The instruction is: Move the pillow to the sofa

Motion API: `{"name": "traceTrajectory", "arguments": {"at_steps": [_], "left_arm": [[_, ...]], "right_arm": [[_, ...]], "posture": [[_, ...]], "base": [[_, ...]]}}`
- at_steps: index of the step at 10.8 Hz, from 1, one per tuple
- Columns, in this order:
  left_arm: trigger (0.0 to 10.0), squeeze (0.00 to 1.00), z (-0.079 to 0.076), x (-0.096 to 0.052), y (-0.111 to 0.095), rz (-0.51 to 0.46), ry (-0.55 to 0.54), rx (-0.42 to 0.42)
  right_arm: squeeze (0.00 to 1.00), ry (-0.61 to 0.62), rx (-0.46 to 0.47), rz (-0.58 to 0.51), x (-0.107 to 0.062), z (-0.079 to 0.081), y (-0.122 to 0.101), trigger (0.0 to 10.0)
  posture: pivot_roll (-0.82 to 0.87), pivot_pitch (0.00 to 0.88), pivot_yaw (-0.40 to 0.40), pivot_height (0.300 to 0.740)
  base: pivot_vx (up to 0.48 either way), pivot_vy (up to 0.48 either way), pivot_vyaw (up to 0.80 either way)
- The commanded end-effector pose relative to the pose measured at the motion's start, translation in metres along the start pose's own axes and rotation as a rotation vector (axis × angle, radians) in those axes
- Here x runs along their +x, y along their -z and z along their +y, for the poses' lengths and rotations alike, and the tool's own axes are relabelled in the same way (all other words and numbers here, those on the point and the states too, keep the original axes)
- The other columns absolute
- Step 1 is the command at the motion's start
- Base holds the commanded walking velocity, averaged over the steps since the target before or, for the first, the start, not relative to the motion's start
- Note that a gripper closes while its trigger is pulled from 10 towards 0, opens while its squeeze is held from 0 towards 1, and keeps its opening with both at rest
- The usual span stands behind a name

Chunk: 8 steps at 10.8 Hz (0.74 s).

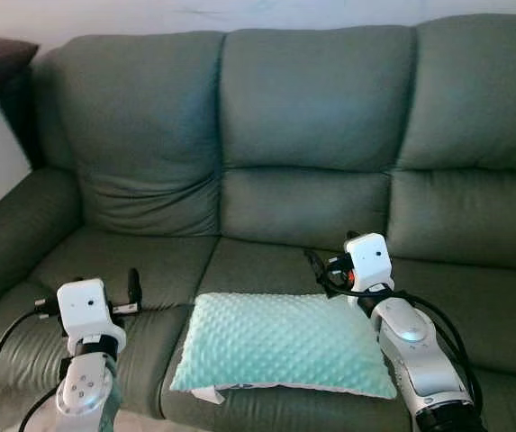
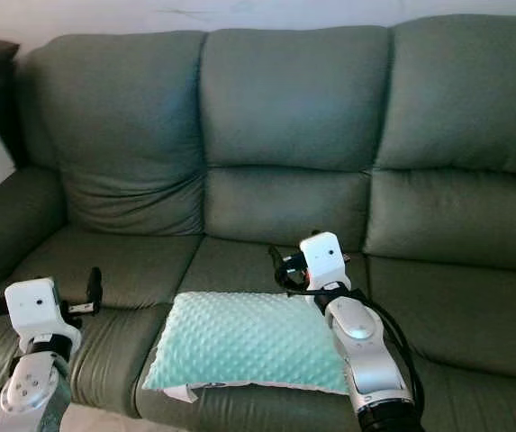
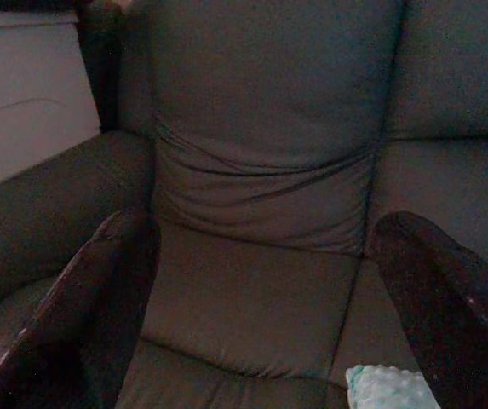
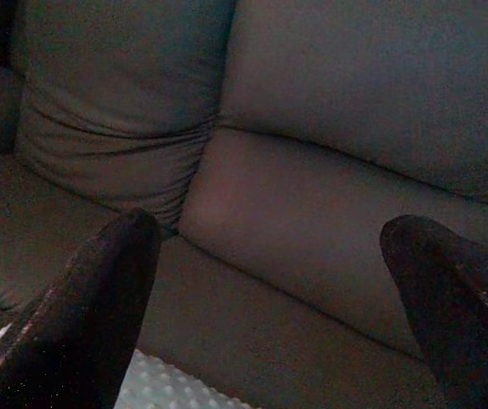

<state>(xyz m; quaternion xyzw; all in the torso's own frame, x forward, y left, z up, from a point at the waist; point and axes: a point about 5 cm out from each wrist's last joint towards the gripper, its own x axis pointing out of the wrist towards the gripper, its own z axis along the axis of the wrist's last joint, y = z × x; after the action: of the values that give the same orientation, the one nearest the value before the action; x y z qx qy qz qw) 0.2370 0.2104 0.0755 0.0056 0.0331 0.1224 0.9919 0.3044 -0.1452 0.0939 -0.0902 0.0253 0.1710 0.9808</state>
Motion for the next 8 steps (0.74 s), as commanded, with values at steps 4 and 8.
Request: {"name": "traceTrajectory", "arguments": {"at_steps": [4,8], "left_arm": [[10.0,0.00,0.0054,0.0031,-0.0002,0.026,-0.023,-0.004],[10.0,0.00,0.0035,0.0033,-0.0001,0.037,-0.019,-0.018]], "right_arm": [[0.00,-0.009,0.015,-0.013,0.0065,0.0020,-0.0034,10.0],[0.00,-0.009,0.023,-0.006,0.0055,0.0024,-0.0018,10.0]], "posture": [[-0.22,0.000,0.087,0.740],[-0.22,0.000,0.086,0.740]], "base": [[0.000,0.000,0.00],[0.000,0.000,0.00]]}}
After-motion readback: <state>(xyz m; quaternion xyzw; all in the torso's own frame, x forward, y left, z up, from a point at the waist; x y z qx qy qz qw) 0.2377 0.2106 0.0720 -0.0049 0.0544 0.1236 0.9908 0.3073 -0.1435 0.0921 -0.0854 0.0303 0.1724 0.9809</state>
